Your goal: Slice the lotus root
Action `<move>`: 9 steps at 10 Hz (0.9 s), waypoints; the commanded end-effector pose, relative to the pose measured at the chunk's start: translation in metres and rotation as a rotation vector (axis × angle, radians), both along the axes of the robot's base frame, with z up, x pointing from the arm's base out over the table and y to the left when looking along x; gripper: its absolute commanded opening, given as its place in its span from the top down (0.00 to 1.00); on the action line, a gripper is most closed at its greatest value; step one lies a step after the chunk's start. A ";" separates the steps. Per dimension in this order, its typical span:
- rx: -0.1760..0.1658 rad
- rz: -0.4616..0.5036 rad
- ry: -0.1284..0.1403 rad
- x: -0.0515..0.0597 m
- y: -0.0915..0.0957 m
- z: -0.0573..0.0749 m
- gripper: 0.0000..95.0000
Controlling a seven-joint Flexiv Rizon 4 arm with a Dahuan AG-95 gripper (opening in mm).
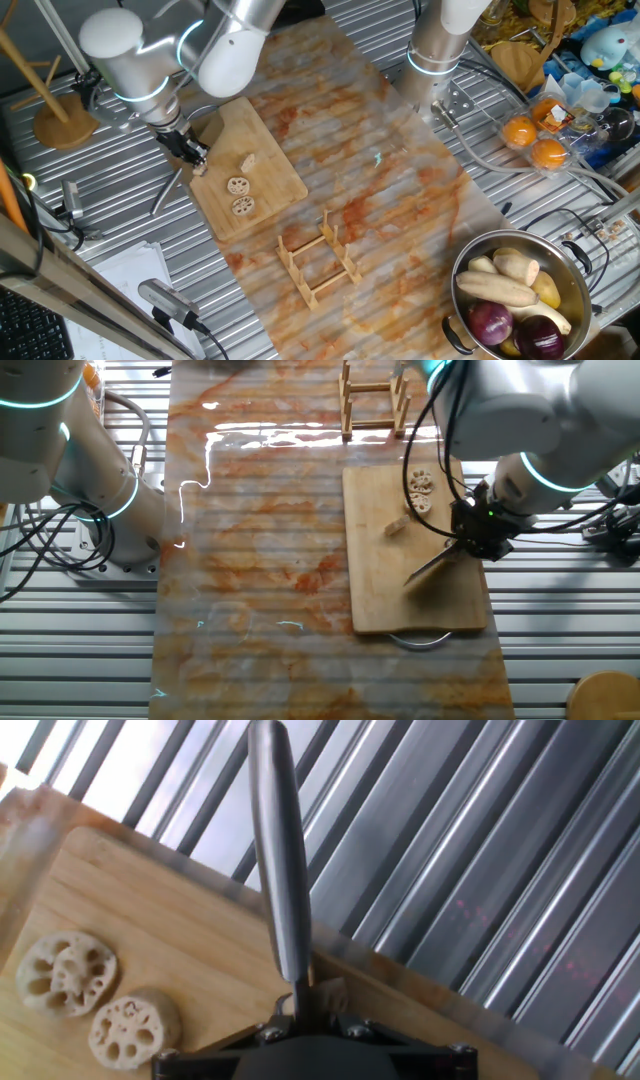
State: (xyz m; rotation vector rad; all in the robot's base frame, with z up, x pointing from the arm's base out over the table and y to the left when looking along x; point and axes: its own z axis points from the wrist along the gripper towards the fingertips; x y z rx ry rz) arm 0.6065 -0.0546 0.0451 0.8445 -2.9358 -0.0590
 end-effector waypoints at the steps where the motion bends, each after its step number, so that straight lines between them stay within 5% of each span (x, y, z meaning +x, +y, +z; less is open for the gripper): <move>1: -0.003 0.011 0.003 -0.009 -0.001 -0.002 1.00; 4: 0.017 0.028 0.020 -0.020 -0.009 0.013 1.00; 6: 0.015 0.030 0.014 -0.032 -0.011 0.011 1.00; 9: 0.018 0.032 -0.004 -0.030 -0.010 0.010 1.00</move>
